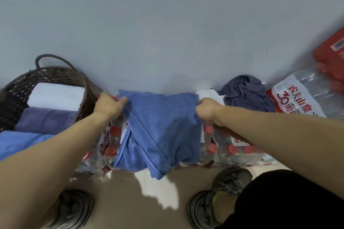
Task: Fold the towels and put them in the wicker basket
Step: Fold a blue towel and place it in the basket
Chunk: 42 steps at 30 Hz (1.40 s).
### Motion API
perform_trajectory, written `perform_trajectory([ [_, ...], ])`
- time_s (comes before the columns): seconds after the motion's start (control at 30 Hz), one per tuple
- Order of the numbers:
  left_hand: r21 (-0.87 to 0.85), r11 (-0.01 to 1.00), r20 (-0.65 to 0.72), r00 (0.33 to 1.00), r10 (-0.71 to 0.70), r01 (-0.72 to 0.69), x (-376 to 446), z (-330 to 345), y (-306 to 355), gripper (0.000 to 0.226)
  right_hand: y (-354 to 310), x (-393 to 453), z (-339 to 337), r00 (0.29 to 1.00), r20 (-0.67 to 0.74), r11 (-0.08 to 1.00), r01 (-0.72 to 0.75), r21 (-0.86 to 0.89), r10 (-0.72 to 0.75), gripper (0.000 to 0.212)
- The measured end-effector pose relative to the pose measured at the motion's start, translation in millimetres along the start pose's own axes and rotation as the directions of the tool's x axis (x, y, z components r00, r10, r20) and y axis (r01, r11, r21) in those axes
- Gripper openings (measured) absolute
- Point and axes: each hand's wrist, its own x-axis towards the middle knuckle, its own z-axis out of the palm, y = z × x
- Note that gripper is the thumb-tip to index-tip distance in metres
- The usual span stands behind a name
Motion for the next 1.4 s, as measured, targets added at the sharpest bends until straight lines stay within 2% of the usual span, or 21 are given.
perform_trajectory([
  [0.07,0.147,0.989,0.010,1.000,-0.003,0.001,-10.9,-4.2,-0.8,0.051,0.1,-3.6,1.6,0.999,0.038,0.994,-0.012,-0.107,0.016,0.013],
  [0.13,0.225,0.972,-0.013,0.998,0.068,-0.064,-29.0,-8.6,-1.4,0.045,-0.8,-7.9,4.5,0.999,0.046,0.983,0.012,-0.185,-0.004,0.013],
  [0.2,0.306,0.938,-0.017,0.984,0.178,-0.164,-52.0,-10.7,-1.6,0.043,-1.7,-10.3,6.3,0.996,0.088,0.984,0.037,-0.176,-0.022,0.009],
  [0.27,0.381,0.895,0.074,0.972,0.221,-0.233,-77.3,-8.3,-0.7,0.048,-3.7,-14.3,7.8,0.983,0.182,0.975,0.030,-0.220,0.011,0.017],
  [0.3,0.413,0.878,0.145,0.969,0.201,-0.244,-90.0,-5.1,-0.3,0.051,-4.2,-16.7,8.8,0.976,0.217,0.962,0.035,-0.272,0.026,0.022],
  [0.37,0.470,0.847,0.284,0.951,0.123,-0.250,-114.1,6.7,-2.3,0.057,-5.5,-20.5,11.6,0.960,0.281,0.935,0.098,-0.342,0.002,0.021],
  [0.43,0.461,0.869,0.357,0.934,0.007,-0.182,-137.1,23.3,-6.2,0.058,-5.6,-25.4,14.2,0.942,0.331,0.911,0.186,-0.369,-0.058,0.019],
  [0.5,0.421,0.905,0.335,0.938,-0.087,-0.067,-158.9,40.2,-10.3,0.066,-3.9,-31.4,17.3,0.924,0.369,0.886,0.249,-0.391,-0.097,0.023],
  [0.57,0.407,0.913,0.218,0.973,-0.076,-0.020,-176.4,54.2,-15.0,0.074,-1.4,-35.6,19.4,0.904,0.408,0.877,0.295,-0.378,-0.128,0.028],
  [0.67,0.284,0.958,0.066,0.996,-0.061,0.040,-189.6,67.4,-19.0,0.066,4.3,-39.7,19.5,0.886,0.438,0.890,0.314,-0.329,-0.151,0.033],
  [0.77,0.045,0.999,0.003,1.000,-0.029,0.029,-194.9,71.4,-20.9,0.038,12.0,-41.3,15.6,0.890,0.425,0.886,0.324,-0.332,-0.166,0.034],
  [0.8,0.013,1.000,-0.039,0.999,0.003,-0.002,-197.3,70.9,-19.8,0.031,14.6,-41.5,14.3,0.891,0.422,0.889,0.319,-0.327,-0.165,0.034],
  [0.93,-0.110,0.975,-0.215,0.962,0.168,-0.195,-201.0,59.2,-10.2,0.026,18.8,-44.9,9.9,0.882,0.445,0.891,0.319,-0.324,-0.153,0.039],
  [1.0,-0.236,0.940,-0.187,0.960,0.207,-0.248,-196.6,50.4,-4.2,0.019,17.8,-47.9,7.9,0.870,0.460,0.895,0.337,-0.292,-0.177,0.043],
  [1.1,-0.293,0.924,-0.159,0.966,0.205,-0.245,-182.9,39.0,2.2,0.020,11.5,-54.1,9.2,0.852,0.463,0.897,0.379,-0.225,-0.244,0.050],
  [1.2,-0.437,0.896,-0.104,0.994,0.037,-0.079,-170.6,36.3,9.3,0.025,4.0,-60.0,19.0,0.830,0.474,0.925,0.372,-0.076,-0.295,0.061],
  [1.27,-0.576,0.813,0.034,0.996,-0.085,0.089,-166.6,36.5,15.2,0.024,-1.7,-62.7,26.8,0.810,0.467,0.923,0.383,0.035,-0.354,0.059],
  [1.33,-0.644,0.742,0.153,0.982,-0.110,0.183,-164.2,33.4,18.6,0.022,-6.1,-63.4,32.2,0.804,0.444,0.917,0.371,0.148,-0.396,0.051],
  [1.4,-0.630,0.748,0.198,0.975,-0.105,0.208,-161.5,28.5,17.9,0.020,-8.3,-60.9,30.9,0.819,0.409,0.915,0.367,0.166,-0.403,0.042],
])
